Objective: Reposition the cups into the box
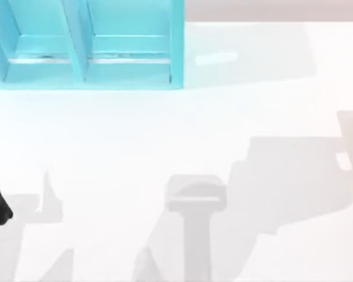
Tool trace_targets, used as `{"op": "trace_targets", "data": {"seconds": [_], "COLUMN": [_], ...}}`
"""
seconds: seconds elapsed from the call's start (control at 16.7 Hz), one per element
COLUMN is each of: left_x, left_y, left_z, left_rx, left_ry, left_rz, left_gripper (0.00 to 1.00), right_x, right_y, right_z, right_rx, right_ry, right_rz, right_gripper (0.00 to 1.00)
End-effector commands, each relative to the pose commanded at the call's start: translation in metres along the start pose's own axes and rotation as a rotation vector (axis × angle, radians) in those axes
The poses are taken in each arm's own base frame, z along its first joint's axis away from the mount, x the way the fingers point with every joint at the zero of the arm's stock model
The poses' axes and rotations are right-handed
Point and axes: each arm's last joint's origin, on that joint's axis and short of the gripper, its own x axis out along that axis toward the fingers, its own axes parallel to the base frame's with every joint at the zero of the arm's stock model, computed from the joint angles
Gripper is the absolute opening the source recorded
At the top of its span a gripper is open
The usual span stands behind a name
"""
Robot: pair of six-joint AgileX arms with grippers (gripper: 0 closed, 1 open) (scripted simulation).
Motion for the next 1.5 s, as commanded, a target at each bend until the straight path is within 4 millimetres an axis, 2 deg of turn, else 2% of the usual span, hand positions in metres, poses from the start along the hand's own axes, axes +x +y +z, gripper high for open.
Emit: {"op": "trace_targets", "data": {"seconds": [0.12,0.3,0.66,1.2,1.44,1.5], "left_x": [0.000,0.000,0.000,0.000,0.000,0.000], "left_y": [0.000,0.000,0.000,0.000,0.000,0.000], "left_z": [0.000,0.000,0.000,0.000,0.000,0.000], "left_rx": [0.000,0.000,0.000,0.000,0.000,0.000], "left_ry": [0.000,0.000,0.000,0.000,0.000,0.000], "left_rz": [0.000,0.000,0.000,0.000,0.000,0.000], "left_gripper": [1.00,1.00,1.00,1.00,1.00,1.00], "right_x": [-0.005,-0.008,-0.004,0.055,0.057,0.057], "right_y": [-0.024,-0.036,-0.036,-0.036,-0.036,-0.036], "right_z": [-0.022,-0.038,-0.036,-0.038,-0.039,-0.039], "right_rx": [0.001,0.001,0.000,0.001,0.001,0.001], "right_ry": [-0.002,-0.005,-0.005,-0.007,-0.005,-0.005], "right_rz": [0.005,0.007,0.004,0.007,0.007,0.007], "right_gripper": [0.00,0.00,0.00,0.00,0.00,0.08]}}
